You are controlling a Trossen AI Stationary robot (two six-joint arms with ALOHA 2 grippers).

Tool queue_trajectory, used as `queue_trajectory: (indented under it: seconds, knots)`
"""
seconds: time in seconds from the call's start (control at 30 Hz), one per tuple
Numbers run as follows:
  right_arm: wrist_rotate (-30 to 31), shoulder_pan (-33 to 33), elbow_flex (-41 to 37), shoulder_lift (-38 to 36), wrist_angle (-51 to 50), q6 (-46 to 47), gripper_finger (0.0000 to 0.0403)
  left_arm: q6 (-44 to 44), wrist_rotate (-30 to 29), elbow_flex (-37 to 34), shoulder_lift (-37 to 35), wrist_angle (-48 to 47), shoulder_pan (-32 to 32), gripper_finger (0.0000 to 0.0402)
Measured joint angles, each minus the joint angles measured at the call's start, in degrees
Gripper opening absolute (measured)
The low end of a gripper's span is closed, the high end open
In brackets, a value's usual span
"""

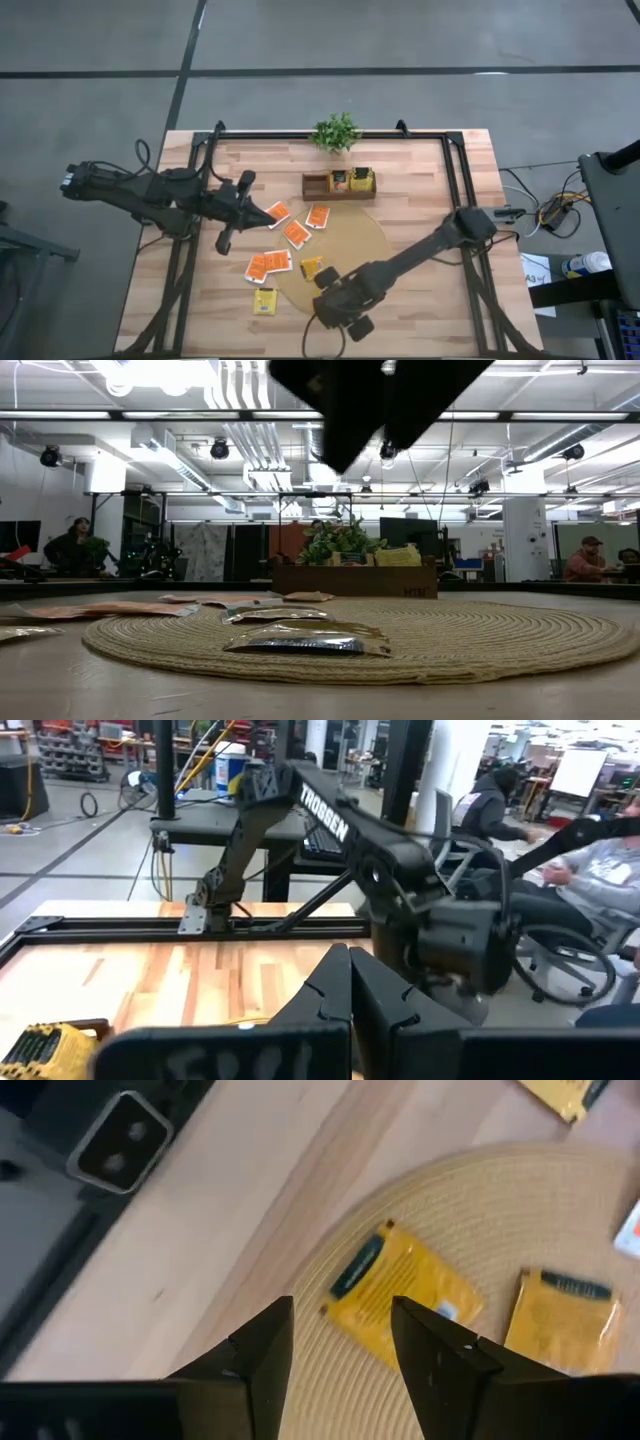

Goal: Pick & Place Tea
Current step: Put the orange tea bag into the middle section of the wooden organizer

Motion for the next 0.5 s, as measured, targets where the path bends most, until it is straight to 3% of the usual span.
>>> queue_trajectory:
  seconds: [0.3, 0.5]
  knots:
    - [3.39, -0.14, 16.41, 12.87, -13.01, -7.99, 0.0169, 0.03, 0.13, 0.00, -1.66, -0.34, -0.20, 0.0000]
    - [8.19, -0.39, 22.29, 18.20, -17.08, -10.44, 0.0169, -0.14, 0.15, 0.00, -2.65, -0.39, -0.20, 0.0000]
